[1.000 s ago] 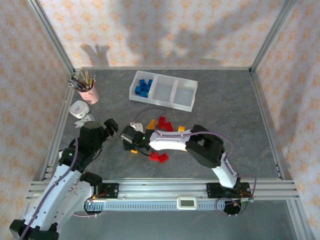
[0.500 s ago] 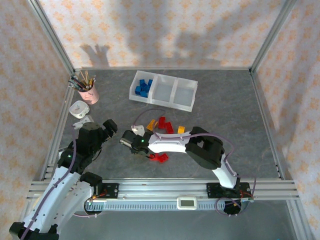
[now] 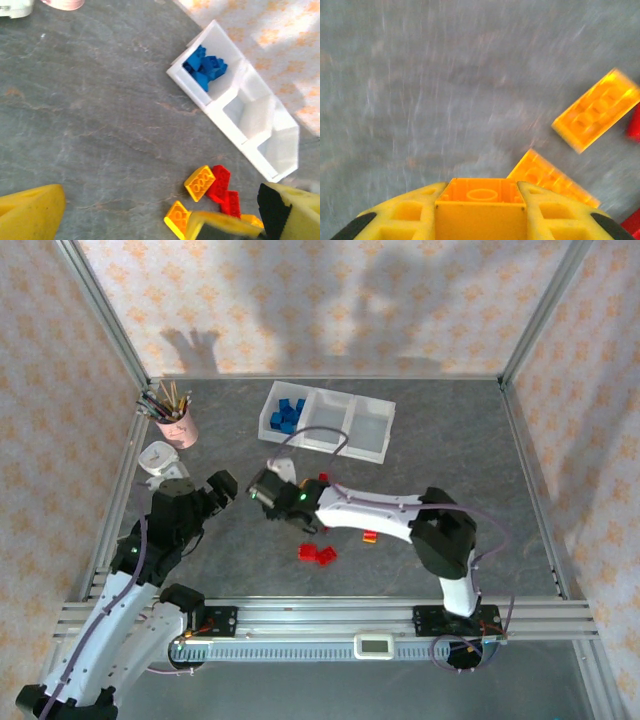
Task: Sort the legos into containers by color
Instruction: Place the lego in the container.
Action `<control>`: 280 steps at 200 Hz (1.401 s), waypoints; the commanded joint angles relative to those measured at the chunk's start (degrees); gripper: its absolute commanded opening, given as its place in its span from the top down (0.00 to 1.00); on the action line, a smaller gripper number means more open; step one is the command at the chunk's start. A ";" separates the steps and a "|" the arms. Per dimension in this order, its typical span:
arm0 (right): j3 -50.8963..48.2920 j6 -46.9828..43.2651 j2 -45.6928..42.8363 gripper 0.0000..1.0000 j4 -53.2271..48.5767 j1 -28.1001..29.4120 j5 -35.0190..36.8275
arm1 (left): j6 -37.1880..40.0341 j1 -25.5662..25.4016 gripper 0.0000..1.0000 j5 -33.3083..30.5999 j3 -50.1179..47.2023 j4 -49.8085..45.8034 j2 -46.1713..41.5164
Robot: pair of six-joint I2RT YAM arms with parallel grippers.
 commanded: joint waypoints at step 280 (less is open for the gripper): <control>4.49 -18.98 -0.29 0.29 7.32 -23.24 -10.17 | 3.97 0.14 0.01 9.83 -1.31 16.51 11.23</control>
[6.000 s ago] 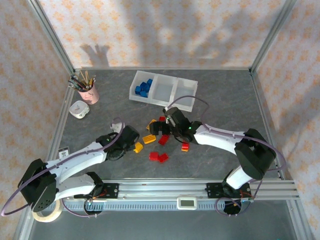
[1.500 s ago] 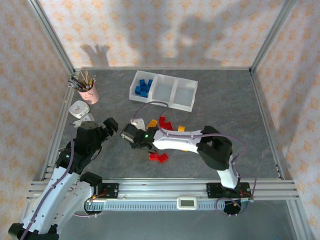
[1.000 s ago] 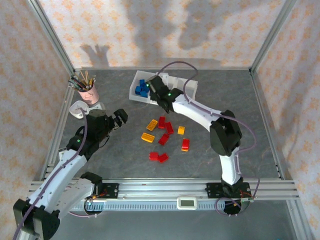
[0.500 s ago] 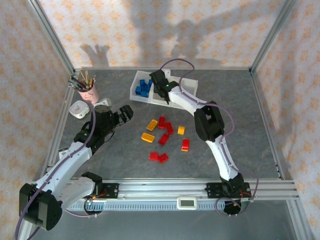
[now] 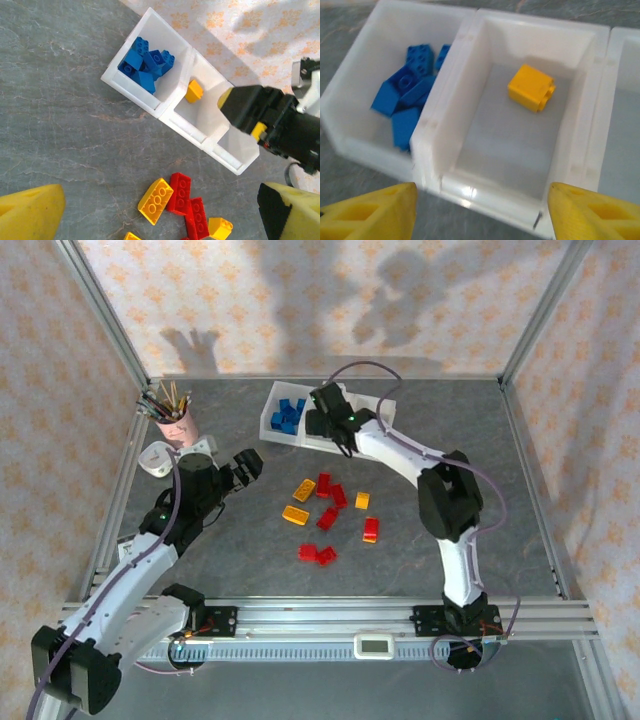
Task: Sort the legos into containers by color
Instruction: Place the lego in the container, then pick up the lego from the center of the table.
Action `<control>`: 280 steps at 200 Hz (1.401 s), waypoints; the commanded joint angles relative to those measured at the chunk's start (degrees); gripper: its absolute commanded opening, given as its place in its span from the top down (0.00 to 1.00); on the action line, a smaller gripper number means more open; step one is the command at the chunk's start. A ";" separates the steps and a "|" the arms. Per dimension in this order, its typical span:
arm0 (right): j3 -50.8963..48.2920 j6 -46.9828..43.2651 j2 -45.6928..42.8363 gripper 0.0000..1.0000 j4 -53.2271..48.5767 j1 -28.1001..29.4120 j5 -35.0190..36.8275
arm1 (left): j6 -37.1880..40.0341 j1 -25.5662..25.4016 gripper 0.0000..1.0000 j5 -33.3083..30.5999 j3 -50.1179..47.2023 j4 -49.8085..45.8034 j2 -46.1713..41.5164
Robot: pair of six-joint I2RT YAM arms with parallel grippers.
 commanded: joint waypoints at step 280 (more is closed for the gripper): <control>-20.65 -13.25 -2.55 0.26 1.41 21.24 -5.39 | -12.50 0.15 0.01 -4.84 -10.71 -19.31 -21.52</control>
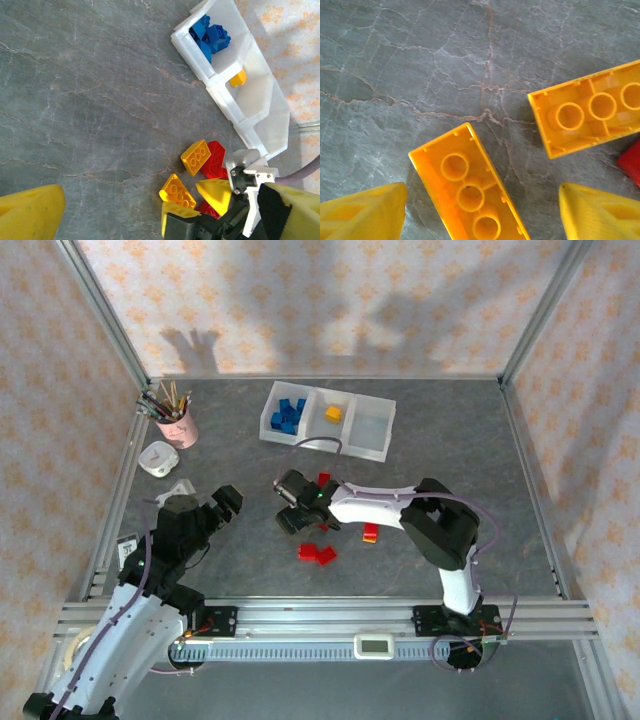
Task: Sort the legos into containers by color
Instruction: Pick up the lego from the center of the table.
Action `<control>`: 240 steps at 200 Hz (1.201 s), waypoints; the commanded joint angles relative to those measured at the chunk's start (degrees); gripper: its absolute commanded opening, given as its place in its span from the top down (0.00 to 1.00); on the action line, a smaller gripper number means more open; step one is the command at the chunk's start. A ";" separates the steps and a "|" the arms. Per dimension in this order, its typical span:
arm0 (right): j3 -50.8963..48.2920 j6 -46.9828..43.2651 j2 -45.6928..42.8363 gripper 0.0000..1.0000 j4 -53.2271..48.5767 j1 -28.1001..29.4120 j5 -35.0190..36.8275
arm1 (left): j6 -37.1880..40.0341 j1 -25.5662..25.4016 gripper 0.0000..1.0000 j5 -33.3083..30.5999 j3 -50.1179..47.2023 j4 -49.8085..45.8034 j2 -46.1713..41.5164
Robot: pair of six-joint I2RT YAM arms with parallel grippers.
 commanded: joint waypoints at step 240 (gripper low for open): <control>14.56 7.39 -2.67 0.82 -3.42 -5.04 6.61 | 4.85 0.20 0.01 -1.12 7.77 5.66 6.36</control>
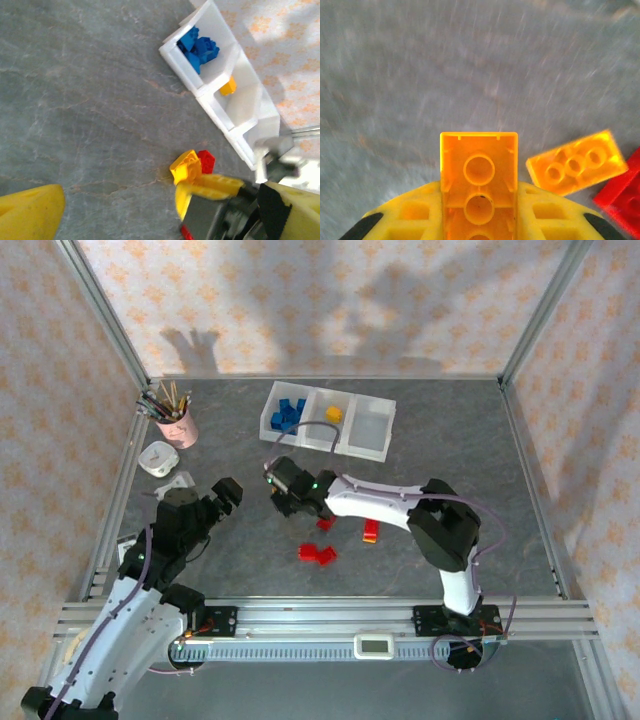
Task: Sort the legos into containers by color
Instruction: Pick up the lego from the center of the table, then place the lego in the container.
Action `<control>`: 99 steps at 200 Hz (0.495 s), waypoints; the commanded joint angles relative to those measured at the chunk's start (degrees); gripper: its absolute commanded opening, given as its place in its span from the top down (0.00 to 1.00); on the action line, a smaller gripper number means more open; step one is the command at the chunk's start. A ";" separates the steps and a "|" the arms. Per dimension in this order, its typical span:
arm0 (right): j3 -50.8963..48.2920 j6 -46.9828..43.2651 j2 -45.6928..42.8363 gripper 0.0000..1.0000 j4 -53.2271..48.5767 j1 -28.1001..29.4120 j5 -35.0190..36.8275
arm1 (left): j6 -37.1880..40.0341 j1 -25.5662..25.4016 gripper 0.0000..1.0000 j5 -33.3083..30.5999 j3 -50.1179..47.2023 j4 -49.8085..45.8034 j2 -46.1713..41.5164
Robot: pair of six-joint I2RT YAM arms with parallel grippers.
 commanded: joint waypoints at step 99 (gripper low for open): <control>32.49 6.10 19.32 0.80 -5.14 -21.08 11.74 | 9.03 0.28 0.01 0.96 9.44 17.04 20.19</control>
